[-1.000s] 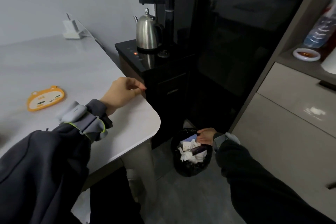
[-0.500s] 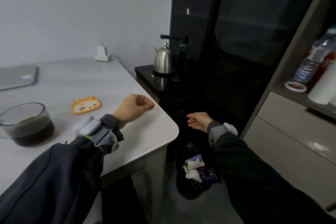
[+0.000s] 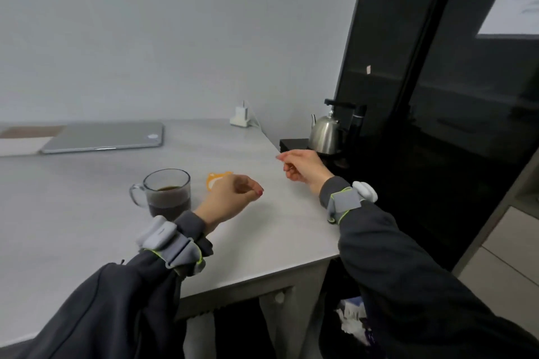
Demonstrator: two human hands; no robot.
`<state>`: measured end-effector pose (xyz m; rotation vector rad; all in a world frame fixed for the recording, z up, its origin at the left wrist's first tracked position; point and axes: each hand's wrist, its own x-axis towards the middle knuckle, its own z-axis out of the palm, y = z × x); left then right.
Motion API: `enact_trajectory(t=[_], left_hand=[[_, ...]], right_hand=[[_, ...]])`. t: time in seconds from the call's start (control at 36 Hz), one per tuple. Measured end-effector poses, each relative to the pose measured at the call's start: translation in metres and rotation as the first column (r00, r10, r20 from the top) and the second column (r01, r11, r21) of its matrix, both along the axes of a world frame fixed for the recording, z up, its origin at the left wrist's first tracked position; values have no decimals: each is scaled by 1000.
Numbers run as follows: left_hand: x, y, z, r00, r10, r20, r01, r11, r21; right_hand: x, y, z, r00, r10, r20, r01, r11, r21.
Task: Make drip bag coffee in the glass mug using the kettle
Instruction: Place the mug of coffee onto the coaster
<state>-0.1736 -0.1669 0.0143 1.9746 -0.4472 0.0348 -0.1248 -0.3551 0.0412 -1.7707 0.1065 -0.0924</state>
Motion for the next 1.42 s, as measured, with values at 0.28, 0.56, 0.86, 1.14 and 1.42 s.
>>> enact_trajectory(t=[0.28,0.56,0.86,1.14,1.42], left_hand=[[-7,76,0,990,142,13,-141,989,-51],[11,120,21,935,281,216,-276,960,-53],[44,139,3,975,220,12,-187,795,577],[56,140,1,964,263,-45,-225,892,392],[77,132,32,948,317,-38,-292,910,293]], right_hand=[[57,87,-40,988,99,-114,-124,965,-229],[83,103,-61,980,15,-200,-118,850,-513],[95,98,-61,967,-8,-255,-168,730,-663],[103,91,-66,999,-45,-22,37,960,-276],[103,97,-55,988,103,-118,-94,992,82]])
